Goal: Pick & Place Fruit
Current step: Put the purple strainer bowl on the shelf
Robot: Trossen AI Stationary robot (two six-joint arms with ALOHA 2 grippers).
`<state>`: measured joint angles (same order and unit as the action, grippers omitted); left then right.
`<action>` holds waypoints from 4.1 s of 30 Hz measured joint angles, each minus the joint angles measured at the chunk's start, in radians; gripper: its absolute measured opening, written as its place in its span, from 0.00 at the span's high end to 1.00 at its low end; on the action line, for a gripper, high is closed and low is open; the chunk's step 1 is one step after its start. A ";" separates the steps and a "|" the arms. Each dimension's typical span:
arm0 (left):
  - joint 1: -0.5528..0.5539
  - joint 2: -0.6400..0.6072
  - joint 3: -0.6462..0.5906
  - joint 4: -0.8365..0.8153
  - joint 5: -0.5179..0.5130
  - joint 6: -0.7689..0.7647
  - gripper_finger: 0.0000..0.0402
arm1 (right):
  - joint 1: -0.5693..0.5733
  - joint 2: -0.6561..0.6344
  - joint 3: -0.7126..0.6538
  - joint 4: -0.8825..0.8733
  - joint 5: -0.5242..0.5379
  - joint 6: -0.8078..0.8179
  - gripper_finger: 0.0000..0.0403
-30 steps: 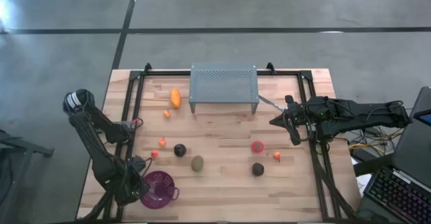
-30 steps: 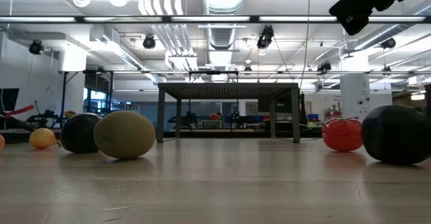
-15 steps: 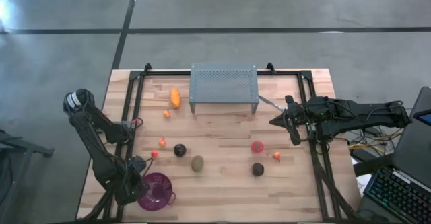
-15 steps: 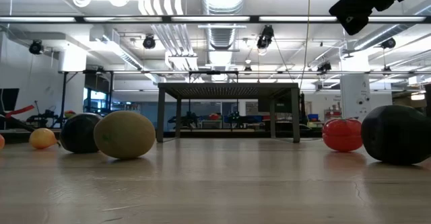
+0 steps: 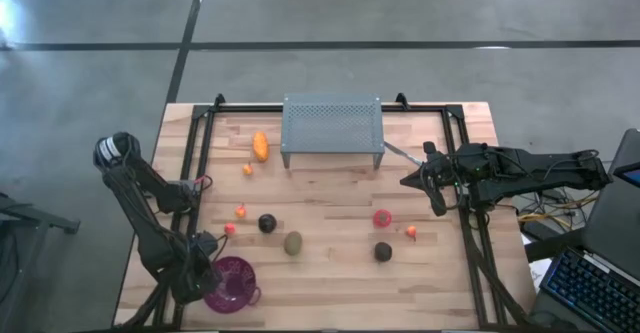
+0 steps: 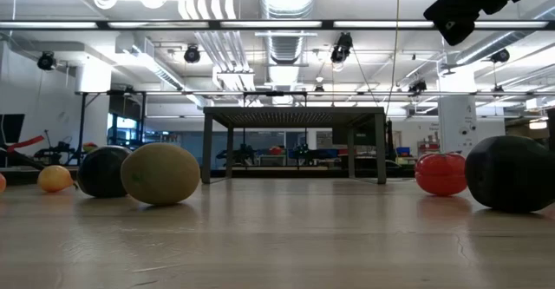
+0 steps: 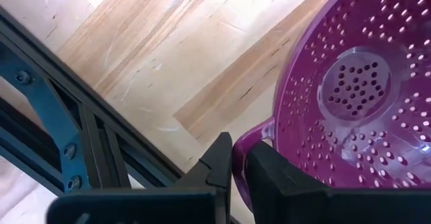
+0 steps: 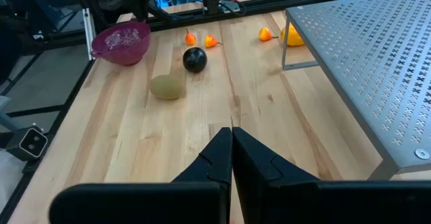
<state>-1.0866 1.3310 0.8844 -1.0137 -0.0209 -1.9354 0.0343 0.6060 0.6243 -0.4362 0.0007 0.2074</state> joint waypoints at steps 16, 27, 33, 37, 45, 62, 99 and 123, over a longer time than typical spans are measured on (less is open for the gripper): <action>0.071 -0.137 0.126 -0.262 -0.220 0.060 0.92 | 0.000 0.000 0.000 0.007 -0.001 0.051 0.98; 0.353 -0.219 0.176 -0.289 -0.242 0.393 0.91 | 0.000 0.070 -0.005 0.124 -0.002 0.106 0.98; 0.565 -0.202 0.176 -0.211 -0.282 0.747 0.91 | 0.001 0.200 -0.005 0.225 -0.004 0.101 0.98; 0.669 -0.177 0.176 -0.069 -0.314 0.968 0.91 | 0.001 0.279 -0.005 0.263 -0.004 0.110 0.98; 0.900 -0.126 0.182 0.003 -0.329 0.988 0.92 | 0.001 0.387 0.000 0.385 0.004 0.202 0.98; 1.140 -0.065 0.288 -0.011 -0.308 1.088 0.92 | -0.030 0.505 0.004 0.578 0.093 0.543 0.81; 1.123 -0.063 0.340 -0.117 0.056 1.270 0.91 | 0.483 1.149 0.495 0.755 1.006 -1.180 0.68; 1.123 -0.063 0.339 -0.127 0.064 1.281 0.90 | 0.502 1.357 0.707 0.753 1.169 -1.389 0.85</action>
<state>0.0364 1.2678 1.2232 -1.1410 0.0431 -0.6540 0.5358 1.9627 1.3312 0.3165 1.1694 -1.1820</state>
